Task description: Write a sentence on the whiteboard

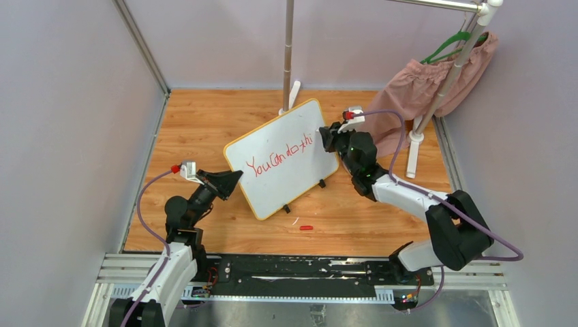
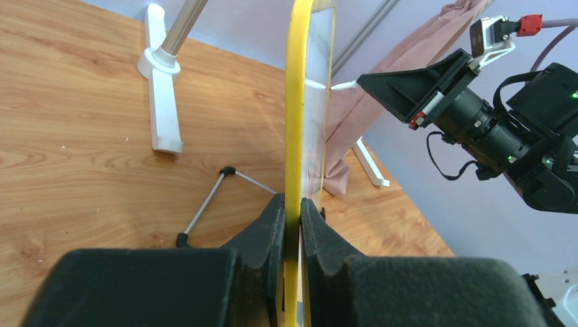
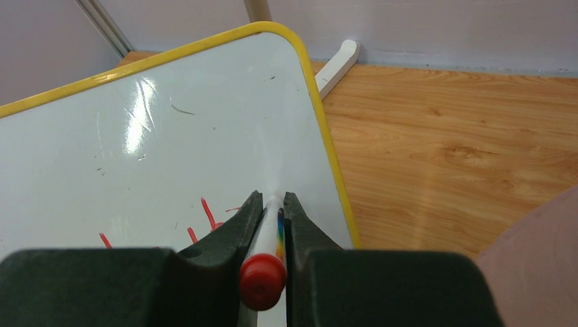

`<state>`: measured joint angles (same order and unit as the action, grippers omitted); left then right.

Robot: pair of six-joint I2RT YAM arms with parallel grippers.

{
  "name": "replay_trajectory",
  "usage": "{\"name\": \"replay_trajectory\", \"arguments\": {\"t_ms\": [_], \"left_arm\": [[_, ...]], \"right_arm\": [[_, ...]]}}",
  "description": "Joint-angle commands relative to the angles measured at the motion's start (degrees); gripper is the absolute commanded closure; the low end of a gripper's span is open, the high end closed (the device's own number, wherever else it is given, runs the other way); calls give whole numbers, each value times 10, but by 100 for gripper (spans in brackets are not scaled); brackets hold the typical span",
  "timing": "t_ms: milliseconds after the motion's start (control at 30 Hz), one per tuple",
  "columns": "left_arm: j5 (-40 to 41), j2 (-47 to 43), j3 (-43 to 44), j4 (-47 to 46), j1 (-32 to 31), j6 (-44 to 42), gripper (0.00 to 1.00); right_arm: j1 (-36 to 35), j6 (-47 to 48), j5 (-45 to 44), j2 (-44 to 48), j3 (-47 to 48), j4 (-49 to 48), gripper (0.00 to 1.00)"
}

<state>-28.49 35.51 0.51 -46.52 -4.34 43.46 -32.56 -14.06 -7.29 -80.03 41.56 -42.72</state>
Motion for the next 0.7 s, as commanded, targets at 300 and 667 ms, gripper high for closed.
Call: {"name": "replay_trajectory", "arguments": {"t_ms": [300,667], "left_arm": [[7,-1,-90,14,-3,-23,100],[7,-2,-90,15,-4,-23,100]], "right_arm": [[7,-8,15,-16,29,-8,100],[7,-15,38,-22,30,-12,100]]}}
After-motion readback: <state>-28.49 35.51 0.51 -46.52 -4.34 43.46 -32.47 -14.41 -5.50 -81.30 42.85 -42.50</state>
